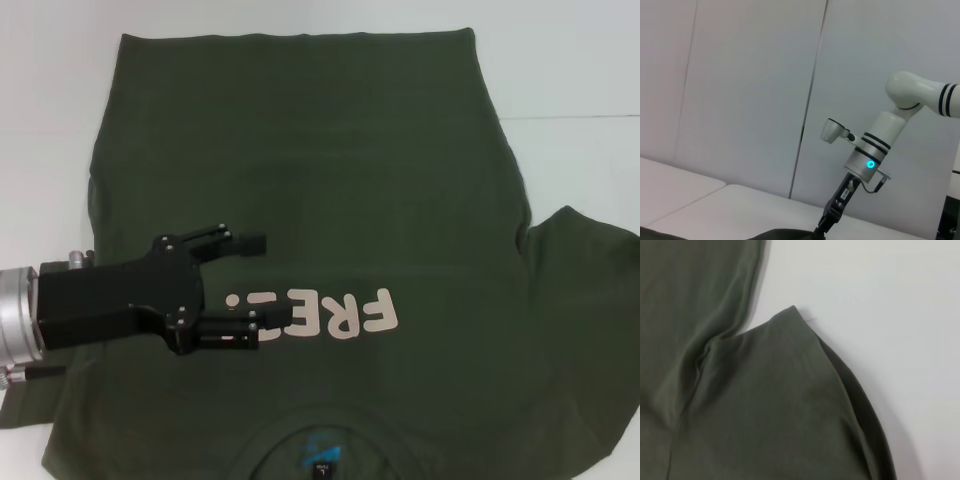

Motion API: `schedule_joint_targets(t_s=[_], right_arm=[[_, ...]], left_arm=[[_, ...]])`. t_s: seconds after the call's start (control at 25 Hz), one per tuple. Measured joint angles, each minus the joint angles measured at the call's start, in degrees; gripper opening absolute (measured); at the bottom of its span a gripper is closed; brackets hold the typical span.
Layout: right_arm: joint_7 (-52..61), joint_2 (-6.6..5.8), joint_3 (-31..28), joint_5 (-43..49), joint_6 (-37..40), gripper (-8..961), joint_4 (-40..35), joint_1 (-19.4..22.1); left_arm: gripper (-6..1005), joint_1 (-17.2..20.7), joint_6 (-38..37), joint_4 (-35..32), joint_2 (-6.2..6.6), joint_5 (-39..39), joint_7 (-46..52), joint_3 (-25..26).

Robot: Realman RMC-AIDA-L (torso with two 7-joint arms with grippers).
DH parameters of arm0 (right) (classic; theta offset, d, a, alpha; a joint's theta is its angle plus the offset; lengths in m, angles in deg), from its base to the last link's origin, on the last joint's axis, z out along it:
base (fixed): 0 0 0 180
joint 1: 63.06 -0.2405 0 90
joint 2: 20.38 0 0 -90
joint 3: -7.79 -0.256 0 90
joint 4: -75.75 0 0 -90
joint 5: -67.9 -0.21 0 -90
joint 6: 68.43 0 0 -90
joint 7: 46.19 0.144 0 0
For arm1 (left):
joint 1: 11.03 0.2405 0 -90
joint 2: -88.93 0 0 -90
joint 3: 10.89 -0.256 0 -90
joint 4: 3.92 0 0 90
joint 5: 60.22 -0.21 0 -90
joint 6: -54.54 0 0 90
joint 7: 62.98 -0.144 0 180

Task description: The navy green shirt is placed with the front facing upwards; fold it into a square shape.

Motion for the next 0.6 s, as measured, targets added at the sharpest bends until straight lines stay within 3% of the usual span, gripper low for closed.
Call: schedule_joint_targets(t_s=[0.28, 0.6], right_arm=[[-0.7, 1.11, 0.8, -0.7, 6.5, 19, -5.4, -1.5], [-0.7, 3.17, 3.6, -1.2, 13.5, 19, -9.6, -6.7]], left_arm=[[932, 0.0, 0.4, 0.0, -0.23, 0.1, 0.0, 0.3], [932, -0.1, 0.8, 0.0, -0.15, 1.4, 0.4, 0.4]])
